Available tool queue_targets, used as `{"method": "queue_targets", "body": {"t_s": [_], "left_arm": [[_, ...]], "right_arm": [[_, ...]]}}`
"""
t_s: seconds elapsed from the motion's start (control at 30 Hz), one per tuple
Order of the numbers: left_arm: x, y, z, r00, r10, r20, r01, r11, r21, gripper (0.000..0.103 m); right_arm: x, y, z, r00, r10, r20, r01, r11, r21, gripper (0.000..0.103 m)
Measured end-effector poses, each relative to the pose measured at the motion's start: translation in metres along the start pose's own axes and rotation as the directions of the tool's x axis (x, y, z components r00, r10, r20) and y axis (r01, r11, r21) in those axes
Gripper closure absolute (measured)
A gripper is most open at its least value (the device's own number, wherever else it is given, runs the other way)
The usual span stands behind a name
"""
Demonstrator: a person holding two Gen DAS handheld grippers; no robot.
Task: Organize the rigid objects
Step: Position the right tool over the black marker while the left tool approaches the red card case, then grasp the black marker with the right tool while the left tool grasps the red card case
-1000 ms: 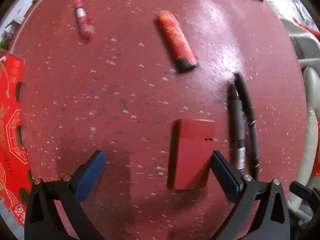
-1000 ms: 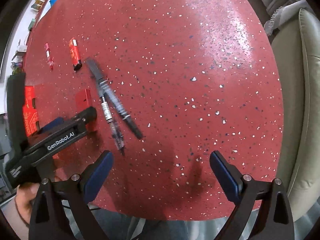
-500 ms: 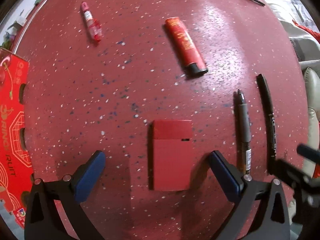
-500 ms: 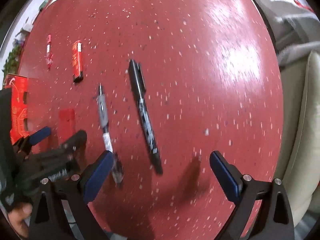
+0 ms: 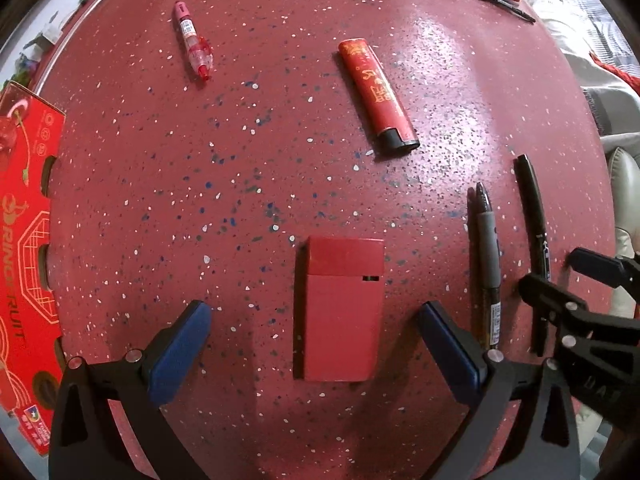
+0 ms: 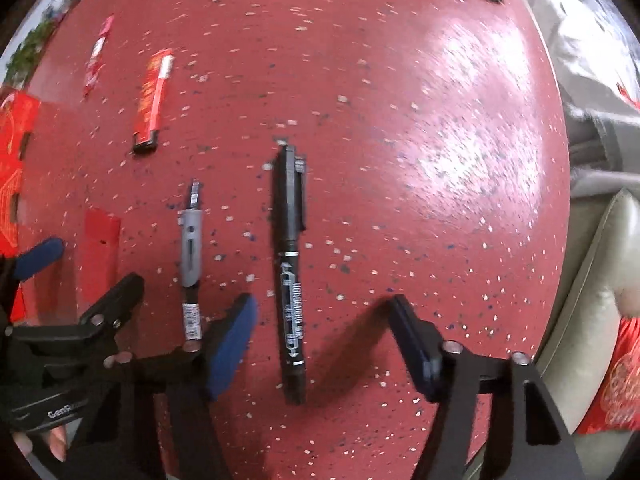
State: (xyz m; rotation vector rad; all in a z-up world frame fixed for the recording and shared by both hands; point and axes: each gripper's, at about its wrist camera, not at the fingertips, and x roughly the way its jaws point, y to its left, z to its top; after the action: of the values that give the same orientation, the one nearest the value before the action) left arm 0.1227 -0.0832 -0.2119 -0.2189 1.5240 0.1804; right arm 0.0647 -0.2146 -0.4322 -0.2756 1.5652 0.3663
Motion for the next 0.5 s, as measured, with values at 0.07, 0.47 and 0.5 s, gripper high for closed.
{"method": "queue_targets", "body": {"t_s": [0.07,0.47,0.5], "left_arm": [[0.000,0.001,-0.003,1.000,-0.001,0.010,0.001,1.000,0.002,0.000],[-0.002,0.000,-0.006,1.000,-0.002,0.027,0.002,1.000,0.005,0.000],[-0.003,-0.001,-0.006,1.000,-0.002,0.029,0.002,1.000,0.004,0.000]], "right_arm": [[-0.001,0.007,-0.001,1.000,-0.011,0.002,0.011,1.000,-0.025,0.040],[-0.013,-0.077,-0.027,0.963,0.254,0.091,-0.269,0.930,0.252,0.040],[-0.014,-0.077,-0.028,0.955,0.280,0.098,-0.296,0.923,0.244,0.040]]}}
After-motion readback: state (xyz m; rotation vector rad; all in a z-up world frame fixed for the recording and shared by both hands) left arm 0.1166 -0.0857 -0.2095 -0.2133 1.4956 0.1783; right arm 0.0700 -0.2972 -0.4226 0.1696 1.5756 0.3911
